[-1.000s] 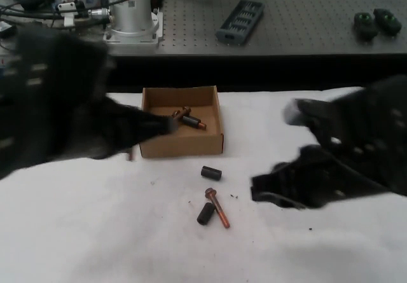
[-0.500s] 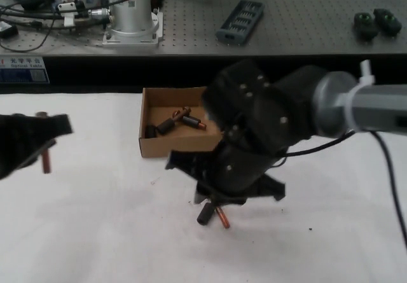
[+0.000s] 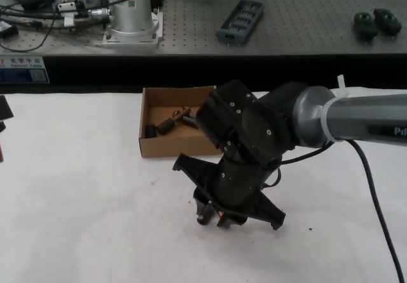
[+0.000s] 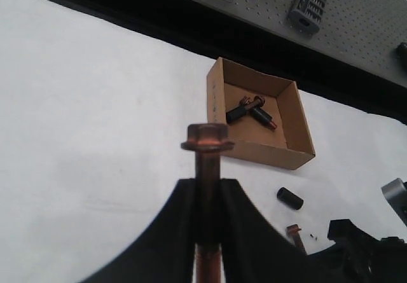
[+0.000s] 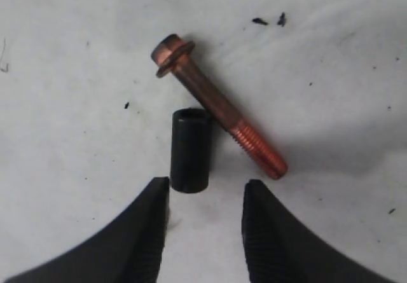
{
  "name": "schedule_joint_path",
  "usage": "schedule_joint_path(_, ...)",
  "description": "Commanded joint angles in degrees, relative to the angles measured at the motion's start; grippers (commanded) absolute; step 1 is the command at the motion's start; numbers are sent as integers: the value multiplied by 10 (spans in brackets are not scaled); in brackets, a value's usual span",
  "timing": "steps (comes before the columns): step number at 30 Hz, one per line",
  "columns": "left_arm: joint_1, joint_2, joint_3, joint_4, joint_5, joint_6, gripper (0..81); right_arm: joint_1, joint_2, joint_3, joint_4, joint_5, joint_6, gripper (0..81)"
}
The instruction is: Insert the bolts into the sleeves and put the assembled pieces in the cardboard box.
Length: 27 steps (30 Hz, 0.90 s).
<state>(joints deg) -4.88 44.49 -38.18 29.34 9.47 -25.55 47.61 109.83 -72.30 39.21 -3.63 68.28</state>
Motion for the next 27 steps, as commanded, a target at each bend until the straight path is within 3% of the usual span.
schedule_joint_path(1,2,-6,-4,-8,-3,6,6,-5,14,-7,-12,2,23,302)
schedule_joint_path(9,2,-6,-4,-10,-3,15,6,-5,34,-21,-51,-16,45,299)
schedule_joint_path(17,2,-6,-4,-7,-2,33,6,-13,44,-43,-61,-10,28,178)
schedule_joint_path(27,2,-6,-4,-7,-2,33,6,-15,52,-43,-35,-12,13,175)
